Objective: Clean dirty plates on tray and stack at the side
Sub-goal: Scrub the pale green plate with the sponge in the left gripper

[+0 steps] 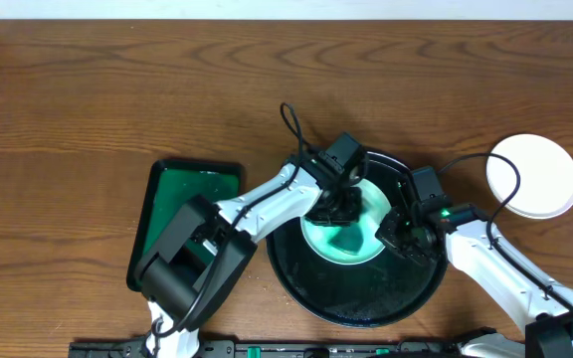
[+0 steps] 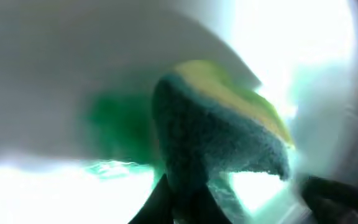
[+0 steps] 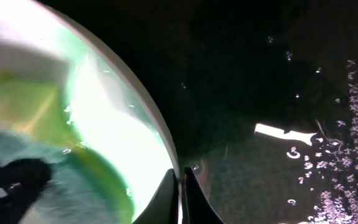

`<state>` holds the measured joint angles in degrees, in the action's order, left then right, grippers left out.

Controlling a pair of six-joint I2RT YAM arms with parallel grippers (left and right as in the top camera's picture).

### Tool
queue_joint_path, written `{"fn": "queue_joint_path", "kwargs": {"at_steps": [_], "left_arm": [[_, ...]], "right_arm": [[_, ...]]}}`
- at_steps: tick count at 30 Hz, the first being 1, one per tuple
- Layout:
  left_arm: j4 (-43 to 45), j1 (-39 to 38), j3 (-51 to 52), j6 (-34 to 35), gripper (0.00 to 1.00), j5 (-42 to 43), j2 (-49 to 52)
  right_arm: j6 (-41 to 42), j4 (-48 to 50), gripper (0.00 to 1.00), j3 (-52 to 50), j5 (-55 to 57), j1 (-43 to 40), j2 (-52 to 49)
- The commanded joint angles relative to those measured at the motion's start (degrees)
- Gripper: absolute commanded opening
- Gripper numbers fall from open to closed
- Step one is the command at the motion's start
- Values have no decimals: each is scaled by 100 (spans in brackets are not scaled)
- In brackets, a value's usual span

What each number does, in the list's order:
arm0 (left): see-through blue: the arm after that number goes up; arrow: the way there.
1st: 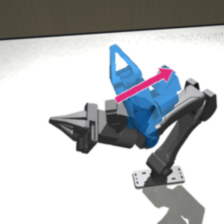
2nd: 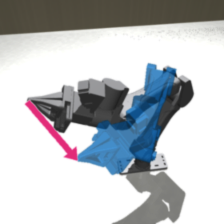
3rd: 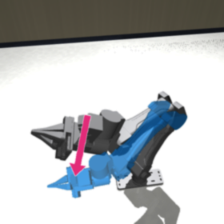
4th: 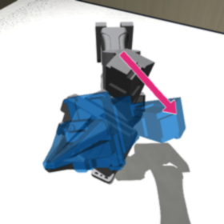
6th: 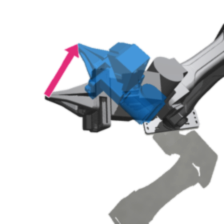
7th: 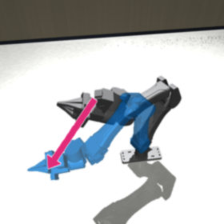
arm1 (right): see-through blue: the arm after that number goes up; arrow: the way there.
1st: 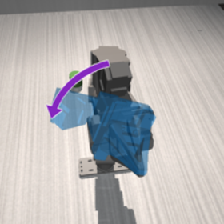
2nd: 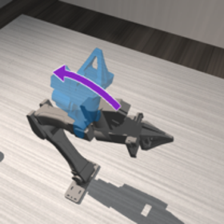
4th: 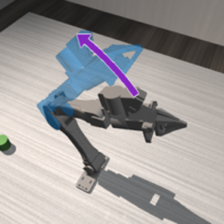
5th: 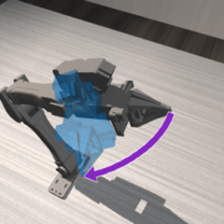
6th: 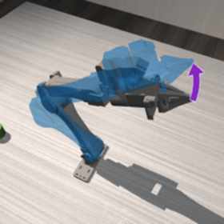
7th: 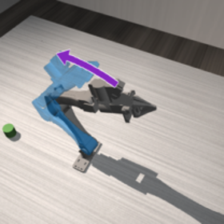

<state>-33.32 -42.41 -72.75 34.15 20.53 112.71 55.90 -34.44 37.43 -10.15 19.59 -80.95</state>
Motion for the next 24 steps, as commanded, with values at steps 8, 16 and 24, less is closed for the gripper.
{"fn": "queue_joint_path", "kwargs": {"at_steps": [8,16,24], "left_arm": [[-1403,831,428,640,7,-3652,485],[-1016,809,428,-282,7,-1537,485],[223,153,428,-647,7,1344,485]], "right_arm": [[-44,-72,2,-9,92,-76,-13],[-46,-72,2,-9,188,-76,-13],[-92,-76,2,-9,216,-76,-13]]}}
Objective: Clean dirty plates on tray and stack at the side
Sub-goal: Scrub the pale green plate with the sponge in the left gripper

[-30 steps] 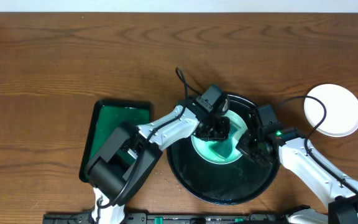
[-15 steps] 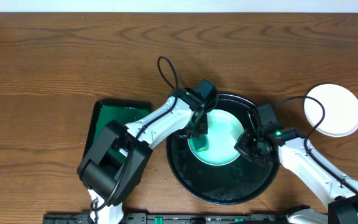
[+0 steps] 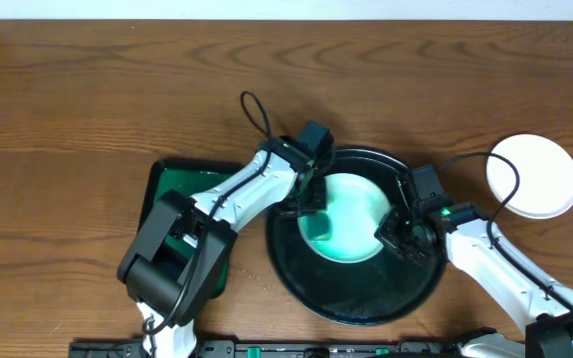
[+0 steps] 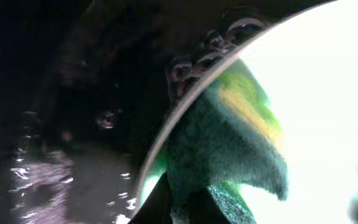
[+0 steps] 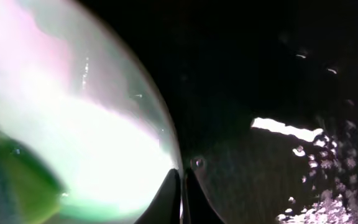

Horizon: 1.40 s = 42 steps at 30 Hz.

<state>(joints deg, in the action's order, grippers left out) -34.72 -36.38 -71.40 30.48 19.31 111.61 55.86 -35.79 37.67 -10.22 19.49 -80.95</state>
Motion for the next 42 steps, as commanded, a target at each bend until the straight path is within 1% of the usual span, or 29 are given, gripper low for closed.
{"fn": "queue_joint_path", "kwargs": {"at_steps": [1,4,7,11,13,19,24,28,31,35,40,42], "left_arm": [[573,-542,293,-278,7,1784,595],[1014,-723,293,-103,7,2350,595],[1255,-807,293,181,7,2406,595],[1598,-804,293,289,7,2743,595],[1781,-804,293,308,7,2715,597],[1869,-595,293,544,7,1690,599],[2238,-192,293,800,7,1078,599],[2253,55,293,769,7,389,599],[2188,205,293,614,7,-85,599],[1808,341,293,352,7,-758,599],[931,358,291,-175,7,-1766,597],[529,358,286,-199,7,-2055,597]], "right_arm": [[-109,63,2,-33,223,-66,-13],[-127,63,2,-33,223,-66,-13],[-153,63,2,-33,223,-66,-13],[-173,63,1,-33,221,-66,-13],[-170,63,1,-33,221,-66,-13],[-170,22,2,-33,221,-66,-13],[-168,-28,1,-33,216,-66,-13],[-168,-87,2,-33,111,-66,-13],[-168,-136,2,-33,111,-66,-13],[-168,-157,1,-33,90,-66,-13],[-168,-146,2,-33,92,-66,-13],[-168,-138,2,-33,94,-66,-13]]}}
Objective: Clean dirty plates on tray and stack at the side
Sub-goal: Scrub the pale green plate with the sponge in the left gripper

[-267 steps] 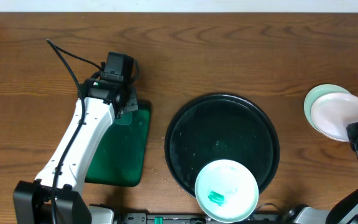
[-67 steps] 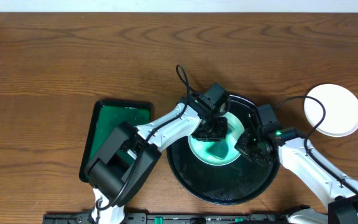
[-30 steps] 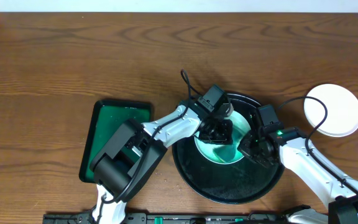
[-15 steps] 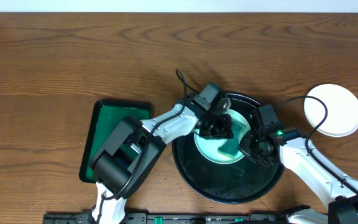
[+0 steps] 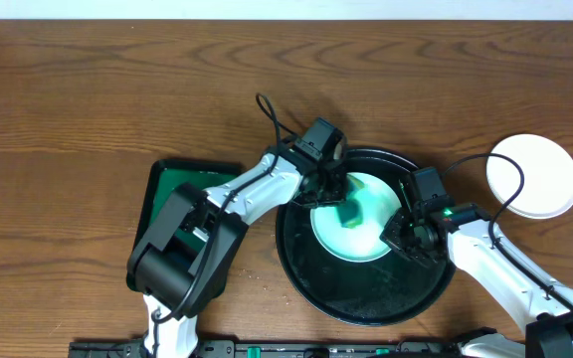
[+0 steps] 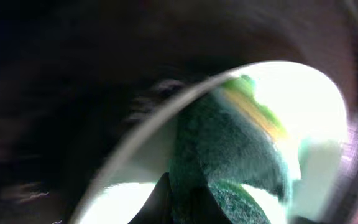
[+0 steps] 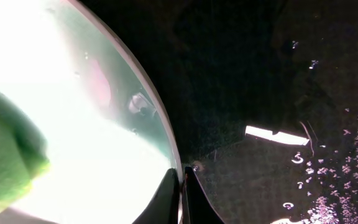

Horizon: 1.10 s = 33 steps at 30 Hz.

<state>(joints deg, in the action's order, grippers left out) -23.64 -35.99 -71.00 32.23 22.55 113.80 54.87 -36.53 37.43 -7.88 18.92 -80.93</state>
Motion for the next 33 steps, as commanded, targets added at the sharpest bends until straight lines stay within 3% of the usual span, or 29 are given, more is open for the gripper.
{"fn": "queue_joint_path", "kwargs": {"at_steps": [1,10,14,18,23,29,33], "left_arm": [[-772,319,247,-374,7,-2505,378],[-2120,308,243,-68,7,-2787,376],[-2424,195,243,-640,7,-2291,376],[-2610,-74,243,-1440,7,-1416,376],[-2503,-463,243,-1814,7,-122,376],[-1567,-890,243,-1834,7,1652,376],[-776,-1036,243,-1462,7,2476,376]], "right_arm": [[-70,-55,2,-9,-140,-9,-15],[-68,-31,2,-9,-138,-9,-15],[-70,-26,2,-9,-138,-13,-15],[-70,-15,2,-9,-138,-13,-15],[-70,15,2,-9,-138,-13,-15],[-72,46,1,-9,-138,-13,-15],[-72,55,2,-9,-138,-13,-15]]}}
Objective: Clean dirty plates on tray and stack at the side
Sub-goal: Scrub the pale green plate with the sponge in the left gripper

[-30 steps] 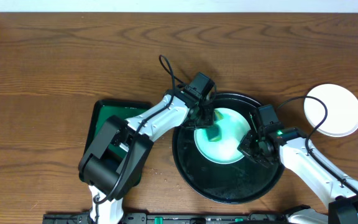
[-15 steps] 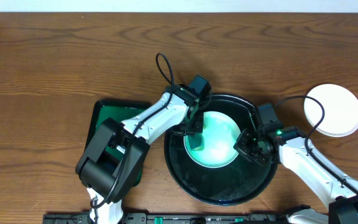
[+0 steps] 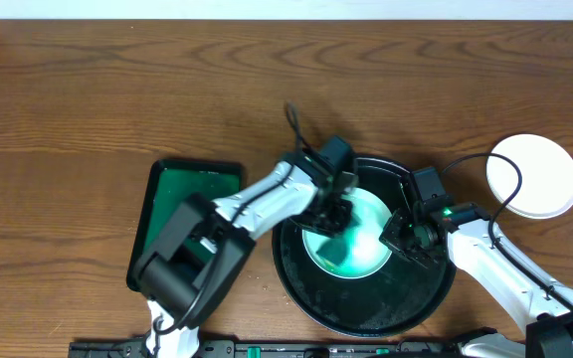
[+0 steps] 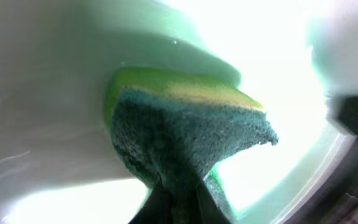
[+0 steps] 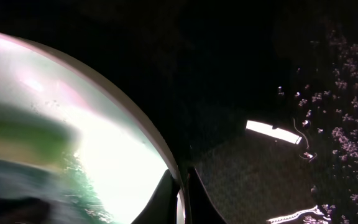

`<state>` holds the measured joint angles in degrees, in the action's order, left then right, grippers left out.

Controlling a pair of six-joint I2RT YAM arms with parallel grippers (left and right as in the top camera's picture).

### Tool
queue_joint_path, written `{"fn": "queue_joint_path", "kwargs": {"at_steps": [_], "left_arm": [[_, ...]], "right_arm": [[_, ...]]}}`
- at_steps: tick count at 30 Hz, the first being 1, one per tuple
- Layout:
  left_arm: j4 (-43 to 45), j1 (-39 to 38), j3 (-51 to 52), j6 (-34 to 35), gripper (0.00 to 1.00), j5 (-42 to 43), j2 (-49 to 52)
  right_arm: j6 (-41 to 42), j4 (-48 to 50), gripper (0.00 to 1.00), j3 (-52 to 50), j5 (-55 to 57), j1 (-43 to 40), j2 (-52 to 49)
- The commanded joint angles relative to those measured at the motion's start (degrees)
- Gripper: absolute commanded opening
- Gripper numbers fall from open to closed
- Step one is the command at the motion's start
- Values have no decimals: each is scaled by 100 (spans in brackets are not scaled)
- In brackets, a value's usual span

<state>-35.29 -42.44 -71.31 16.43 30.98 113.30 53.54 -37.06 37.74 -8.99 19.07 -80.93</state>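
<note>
A white plate [image 3: 361, 244] smeared with green suds lies in the round black tray [image 3: 366, 298]. My left gripper [image 4: 178, 205] is shut on a green and yellow sponge [image 4: 185, 134] that presses on the plate's left-centre; in the overhead view the sponge [image 3: 331, 217] sits under the wrist. My right gripper [image 5: 180, 199] is shut on the plate's right rim [image 5: 160, 152], holding it in the tray. A clean white plate [image 3: 533, 176] rests on the table at the far right.
A green rectangular tray [image 3: 182, 219] of soapy water sits left of the black tray. Wet droplets dot the black tray floor [image 5: 303, 137]. Wooden table [image 3: 117, 89] extends behind and to the left.
My left gripper has moved the sponge from the plate's upper left rim down onto the plate's left-centre. The right gripper still pinches the right rim.
The sponge was first at the plate's centre, then at its left edge, then at its upper rim, and now sits back on the left-centre. Throughout, my right gripper has stayed shut on the plate's right rim inside the black tray.
</note>
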Motion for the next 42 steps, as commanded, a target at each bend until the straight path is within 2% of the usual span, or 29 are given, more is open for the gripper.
{"fn": "queue_joint_path", "kwargs": {"at_steps": [1,4,9,13,17,21,24,28,35,42], "left_arm": [[566,-402,273,190,7,1786,426],[1095,-402,273,483,7,2111,426],[1462,-369,273,667,7,1840,426],[1034,-236,273,708,7,717,426],[-131,39,271,728,7,-872,426],[-911,256,232,726,7,-2159,424],[-1119,321,131,726,7,-3298,424],[-1071,315,-81,796,7,-4175,424],[-1290,315,-688,785,7,-4959,367],[-1327,219,-1128,678,7,-5016,293]], "right_arm": [[61,107,2,-39,-26,-28,-15],[61,107,2,-39,-26,-28,-15],[61,105,2,-39,-28,-28,-15],[61,103,2,-39,-31,-28,-15],[28,83,2,-39,-28,-28,-15],[20,94,2,-39,-31,-28,-15],[20,105,2,-39,-31,-28,-15],[17,85,2,-39,-31,-28,-15],[20,76,2,-39,-33,-28,-15],[17,81,1,-39,-31,-28,-15]]}}
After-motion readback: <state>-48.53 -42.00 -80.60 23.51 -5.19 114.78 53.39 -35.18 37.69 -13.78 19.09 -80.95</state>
